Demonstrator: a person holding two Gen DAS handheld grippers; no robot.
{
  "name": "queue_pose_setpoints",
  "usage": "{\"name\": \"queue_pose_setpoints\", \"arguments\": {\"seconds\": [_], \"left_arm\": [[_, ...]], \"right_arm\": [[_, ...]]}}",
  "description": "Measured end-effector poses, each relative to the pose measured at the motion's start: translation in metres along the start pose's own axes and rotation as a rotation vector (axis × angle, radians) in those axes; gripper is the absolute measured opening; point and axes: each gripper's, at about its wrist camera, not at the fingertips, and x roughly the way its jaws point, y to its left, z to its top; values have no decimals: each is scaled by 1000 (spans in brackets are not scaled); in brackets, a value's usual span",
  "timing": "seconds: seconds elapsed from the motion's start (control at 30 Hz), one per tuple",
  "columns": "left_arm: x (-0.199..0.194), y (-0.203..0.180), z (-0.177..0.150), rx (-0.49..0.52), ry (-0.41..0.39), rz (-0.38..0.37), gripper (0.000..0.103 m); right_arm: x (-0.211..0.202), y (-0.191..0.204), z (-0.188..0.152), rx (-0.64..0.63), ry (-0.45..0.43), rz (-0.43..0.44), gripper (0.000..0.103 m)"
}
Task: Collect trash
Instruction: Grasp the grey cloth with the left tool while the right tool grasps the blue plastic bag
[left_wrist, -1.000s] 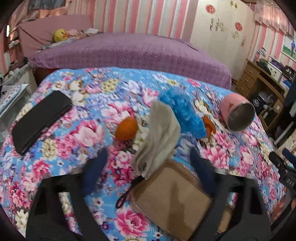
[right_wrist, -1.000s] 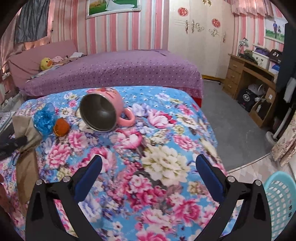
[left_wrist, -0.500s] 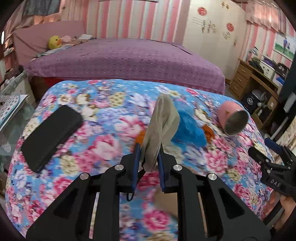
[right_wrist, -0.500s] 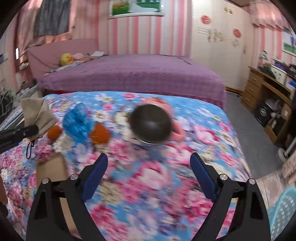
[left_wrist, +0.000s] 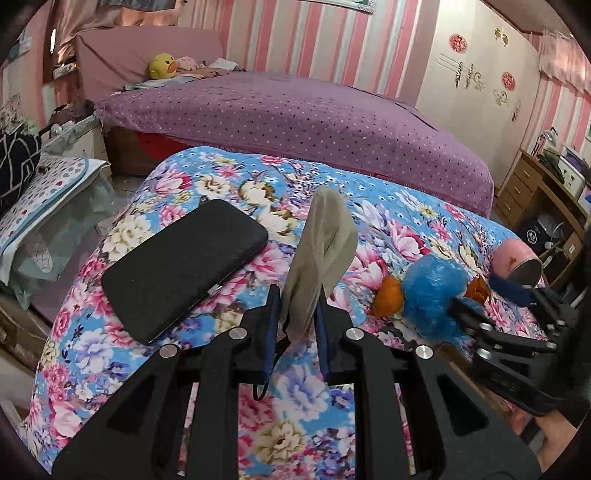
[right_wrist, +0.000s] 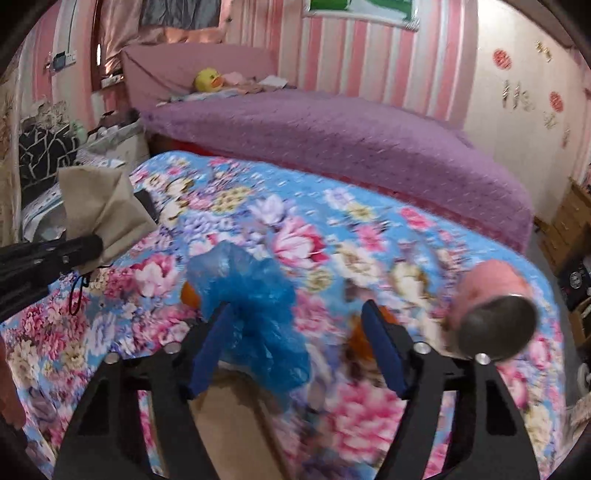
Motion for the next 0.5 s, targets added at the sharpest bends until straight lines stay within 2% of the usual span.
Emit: {"name": "queue_pose_setpoints", "arguments": {"seconds": [0.1, 0.13, 0.17, 0.23, 0.33, 0.5], "left_arm": [[-2, 5, -4, -15, 8, -2, 17], [-1, 6, -5, -17, 12, 0, 17], [-2, 6, -7, -17, 13, -1, 17], [-5, 3, -10, -6, 10, -10, 17], [-11, -3, -14, 15, 3, -12, 17], [-25, -6, -19, -1, -5, -25, 17]], "right_arm": [[12, 0, 1, 25, 37, 62, 50], [13, 0, 1, 27, 43, 83, 40], [13, 0, 0, 30, 48, 104, 36], [11, 3, -1, 31, 53, 130, 17], [3, 5, -6, 9, 25, 106, 8], [-27, -7, -10, 31, -46, 72, 5]]}}
